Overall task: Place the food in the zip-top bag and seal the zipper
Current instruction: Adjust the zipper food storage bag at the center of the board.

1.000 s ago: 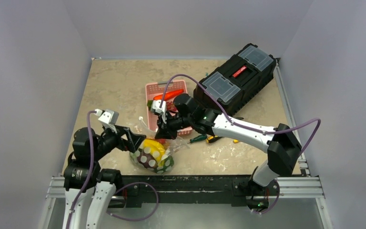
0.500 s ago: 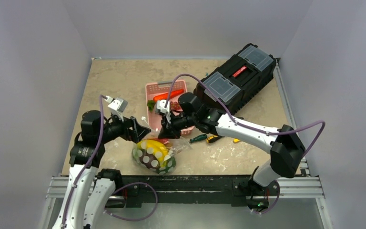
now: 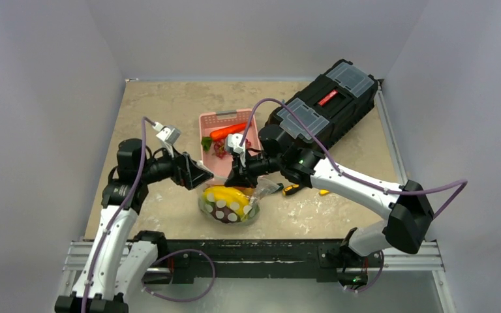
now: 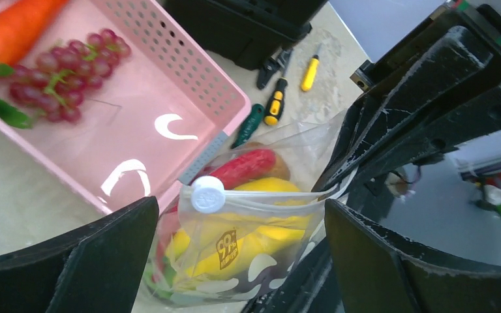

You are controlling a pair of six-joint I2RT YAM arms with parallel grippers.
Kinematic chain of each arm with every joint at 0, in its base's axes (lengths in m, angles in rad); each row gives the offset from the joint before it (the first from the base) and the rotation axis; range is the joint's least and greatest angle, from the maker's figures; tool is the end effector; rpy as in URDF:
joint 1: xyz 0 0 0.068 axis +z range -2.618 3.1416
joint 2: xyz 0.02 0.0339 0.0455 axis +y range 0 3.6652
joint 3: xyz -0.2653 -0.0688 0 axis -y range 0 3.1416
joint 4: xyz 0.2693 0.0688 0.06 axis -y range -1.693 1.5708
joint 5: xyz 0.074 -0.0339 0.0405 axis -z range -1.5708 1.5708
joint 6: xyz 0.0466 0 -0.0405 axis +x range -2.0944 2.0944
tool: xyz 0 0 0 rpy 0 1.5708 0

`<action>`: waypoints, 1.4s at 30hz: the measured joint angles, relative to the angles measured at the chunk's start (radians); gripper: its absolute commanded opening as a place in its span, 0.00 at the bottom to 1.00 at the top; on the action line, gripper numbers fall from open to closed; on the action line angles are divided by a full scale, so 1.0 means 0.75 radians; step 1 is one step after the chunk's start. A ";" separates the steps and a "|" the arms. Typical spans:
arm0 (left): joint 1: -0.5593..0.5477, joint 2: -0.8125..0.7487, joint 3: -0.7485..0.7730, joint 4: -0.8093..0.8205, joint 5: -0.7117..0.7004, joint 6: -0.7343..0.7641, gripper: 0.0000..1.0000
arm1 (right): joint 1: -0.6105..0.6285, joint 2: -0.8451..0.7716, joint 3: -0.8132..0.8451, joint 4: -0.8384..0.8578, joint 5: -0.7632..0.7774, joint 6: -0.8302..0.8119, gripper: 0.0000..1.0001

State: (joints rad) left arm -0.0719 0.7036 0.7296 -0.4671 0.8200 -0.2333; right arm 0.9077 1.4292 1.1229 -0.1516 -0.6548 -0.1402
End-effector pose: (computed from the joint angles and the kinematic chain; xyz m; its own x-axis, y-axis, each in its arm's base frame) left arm 0.1781 -0.0470 0.3070 -0.5781 -0.1165 -0.8076 0.5908 0.6229 -0.5128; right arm 0.1974 0.2988 0.3031 -0.1351 -0.3530 -0.9258 -0.9899 0.0085 0.1412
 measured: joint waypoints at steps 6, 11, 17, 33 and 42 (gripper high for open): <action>0.001 0.173 -0.020 0.052 0.159 -0.030 0.89 | -0.001 0.000 -0.002 -0.007 0.014 -0.014 0.00; -0.020 0.041 -0.051 0.022 0.150 -0.012 0.60 | -0.005 -0.003 -0.003 -0.007 0.022 -0.016 0.04; -0.022 -0.042 -0.051 -0.018 0.085 0.020 0.20 | -0.004 -0.008 -0.004 -0.002 0.080 -0.006 0.23; -0.022 -0.056 -0.051 -0.062 0.028 0.036 0.00 | 0.025 0.055 0.113 -0.139 0.405 0.137 0.91; -0.022 -0.090 -0.051 -0.062 0.018 0.033 0.00 | 0.030 0.078 0.322 -0.262 0.466 0.155 0.96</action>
State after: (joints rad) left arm -0.0887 0.6365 0.6914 -0.5137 0.8337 -0.2089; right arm 0.9302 1.4879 1.3647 -0.3485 -0.3054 -0.0242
